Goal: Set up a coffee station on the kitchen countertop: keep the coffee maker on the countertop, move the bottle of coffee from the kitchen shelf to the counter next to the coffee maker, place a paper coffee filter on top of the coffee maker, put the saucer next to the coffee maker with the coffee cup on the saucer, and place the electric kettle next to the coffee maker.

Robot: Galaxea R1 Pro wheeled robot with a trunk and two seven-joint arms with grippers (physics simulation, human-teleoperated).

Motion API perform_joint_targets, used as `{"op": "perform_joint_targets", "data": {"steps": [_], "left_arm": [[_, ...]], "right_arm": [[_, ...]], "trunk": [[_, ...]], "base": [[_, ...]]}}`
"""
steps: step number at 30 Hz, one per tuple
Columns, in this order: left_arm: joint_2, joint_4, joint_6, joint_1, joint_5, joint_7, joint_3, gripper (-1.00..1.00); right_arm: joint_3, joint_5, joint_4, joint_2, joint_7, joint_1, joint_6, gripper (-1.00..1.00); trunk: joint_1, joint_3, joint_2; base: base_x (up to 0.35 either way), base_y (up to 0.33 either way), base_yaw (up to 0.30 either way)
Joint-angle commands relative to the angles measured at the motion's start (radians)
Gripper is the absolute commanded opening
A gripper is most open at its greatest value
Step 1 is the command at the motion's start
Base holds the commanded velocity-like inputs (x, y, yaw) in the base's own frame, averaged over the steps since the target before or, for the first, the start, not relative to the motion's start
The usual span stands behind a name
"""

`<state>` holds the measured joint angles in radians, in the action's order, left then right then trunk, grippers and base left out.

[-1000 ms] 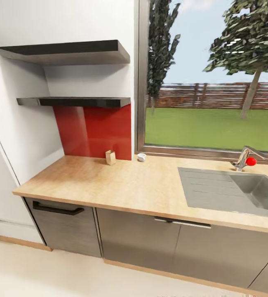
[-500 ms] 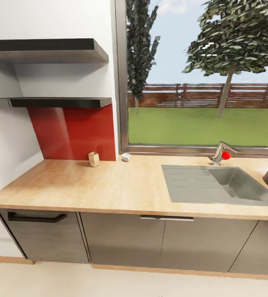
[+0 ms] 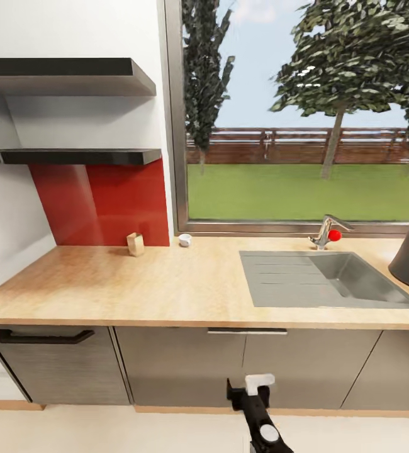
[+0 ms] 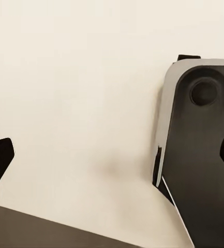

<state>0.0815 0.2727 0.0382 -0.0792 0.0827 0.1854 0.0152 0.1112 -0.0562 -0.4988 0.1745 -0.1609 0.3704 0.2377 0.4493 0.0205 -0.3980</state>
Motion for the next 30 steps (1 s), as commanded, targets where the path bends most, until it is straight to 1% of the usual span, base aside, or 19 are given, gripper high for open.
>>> {"op": "perform_joint_targets", "data": {"steps": [1, 3, 4, 7, 9, 10, 11, 12, 13, 15, 16, 18, 19, 20, 22, 24, 26, 27, 30], "left_arm": [[0.001, 0.001, 0.002, -0.001, 0.008, 0.002, 0.002, 1.0], [0.003, -0.031, 0.002, 0.0, 0.007, 0.001, 0.002, 1.0], [0.003, -0.052, 0.002, 0.0, 0.006, 0.001, 0.004, 1.0], [0.002, -0.071, 0.004, 0.001, 0.003, 0.001, 0.009, 1.0], [0.003, -0.074, 0.006, 0.001, 0.002, 0.001, 0.01, 1.0], [0.002, -0.075, 0.009, 0.001, 0.002, 0.002, 0.01, 1.0], [0.002, -0.076, 0.012, 0.001, 0.002, 0.002, 0.011, 1.0], [0.002, -0.076, 0.013, 0.001, 0.002, 0.002, 0.011, 1.0], [0.001, -0.076, 0.017, 0.001, 0.003, 0.002, 0.009, 1.0], [-0.001, -0.076, 0.019, 0.001, 0.003, 0.002, 0.008, 1.0], [0.0, -0.076, 0.02, 0.001, 0.002, 0.003, 0.007, 1.0], [0.001, -0.076, 0.018, 0.001, 0.002, 0.003, 0.006, 1.0], [0.001, -0.076, 0.016, 0.001, 0.002, 0.003, 0.006, 1.0], [0.002, -0.077, 0.013, 0.001, 0.002, 0.002, 0.009, 1.0], [0.004, -0.078, 0.009, 0.0, 0.002, 0.002, 0.011, 1.0], [0.011, -0.078, 0.006, 0.0, 0.002, 0.002, 0.01, 1.0], [0.021, -0.079, 0.004, 0.0, 0.004, 0.001, 0.007, 1.0], [0.026, -0.08, 0.004, -0.001, 0.004, 0.001, 0.006, 1.0], [0.03, -0.093, 0.006, -0.001, 0.006, 0.001, 0.004, 1.0]], "right_arm": [[0.025, -0.005, -0.044, 0.0, -0.009, 0.001, 0.001, 1.0], [0.112, -0.003, -0.16, 0.0, -0.012, 0.001, -0.001, 1.0], [0.144, -0.003, -0.194, 0.0, -0.013, 0.001, -0.001, 1.0], [0.21, 0.008, -0.257, 0.0, -0.014, 0.001, -0.001, 1.0], [0.259, 0.043, -0.293, 0.0, -0.015, 0.001, -0.001, 1.0], [0.298, 0.085, -0.318, 0.0, -0.016, 0.001, -0.001, 1.0], [0.324, 0.116, -0.335, 0.0, -0.016, 0.001, -0.001, 1.0], [0.336, 0.131, -0.344, 0.0, -0.017, 0.001, -0.001, 1.0], [0.38, 0.172, -0.374, 0.0, -0.018, 0.001, -0.002, 1.0], [0.408, 0.194, -0.415, 0.0, -0.018, 0.001, -0.002, 1.0], [0.419, 0.203, -0.511, 0.0, -0.019, 0.001, -0.008, 1.0], [0.419, 0.204, -0.576, 0.0, -0.021, 0.001, -0.04, 1.0], [0.417, 0.204, -0.613, 0.0, -0.027, 0.001, -0.079, 1.0], [0.414, 0.204, -0.684, 0.0, -0.048, 0.001, -0.177, 1.0], [0.412, 0.204, -0.779, 0.0, -0.099, 0.001, -0.318, 1.0], [0.411, 0.204, -0.857, 0.0, -0.166, 0.003, -0.436, 1.0], [0.411, 0.203, -0.898, 0.0, -0.223, 0.016, -0.511, 1.0], [0.41, 0.203, -0.911, 0.0, -0.247, 0.046, -0.543, 1.0], [0.403, 0.202, -0.916, 0.0, -0.281, 0.134, -0.613, 1.0]], "trunk": [[0.001, 0.002, -0.002], [0.001, 0.002, -0.002], [0.001, 0.002, -0.002], [0.001, 0.002, -0.002], [0.001, 0.002, -0.002], [0.001, 0.002, -0.002], [0.001, 0.002, -0.002], [0.001, 0.002, -0.002], [0.001, 0.002, -0.002], [0.001, 0.002, -0.002], [0.001, 0.002, -0.002], [0.001, 0.002, -0.002], [0.001, 0.002, -0.002], [0.001, 0.002, -0.002], [0.001, 0.002, -0.002], [0.001, 0.002, -0.002], [0.001, 0.002, -0.002], [0.001, 0.002, -0.002], [0.001, 0.002, -0.002]], "base": [[0.0, 0.0, 0.0], [0.0, 0.0, 0.0], [0.0, 0.0, 0.0], [0.0, 0.0, 0.0], [0.0, 0.0, 0.0], [0.0, 0.0, 0.0], [0.0, 0.0, 0.0], [0.0, 0.0, 0.0], [0.0, 0.0, 0.0], [0.0, 0.0, 0.0], [0.0, 0.0, 0.0], [0.0, 0.0, 0.0], [0.0, 0.0, 0.0], [0.0, 0.0, 0.0], [0.0, 0.0, 0.0], [0.0, 0.0, 0.0], [0.0, 0.0, 0.0], [0.031, 0.0, 0.0], [0.071, 0.0, 0.0]]}}
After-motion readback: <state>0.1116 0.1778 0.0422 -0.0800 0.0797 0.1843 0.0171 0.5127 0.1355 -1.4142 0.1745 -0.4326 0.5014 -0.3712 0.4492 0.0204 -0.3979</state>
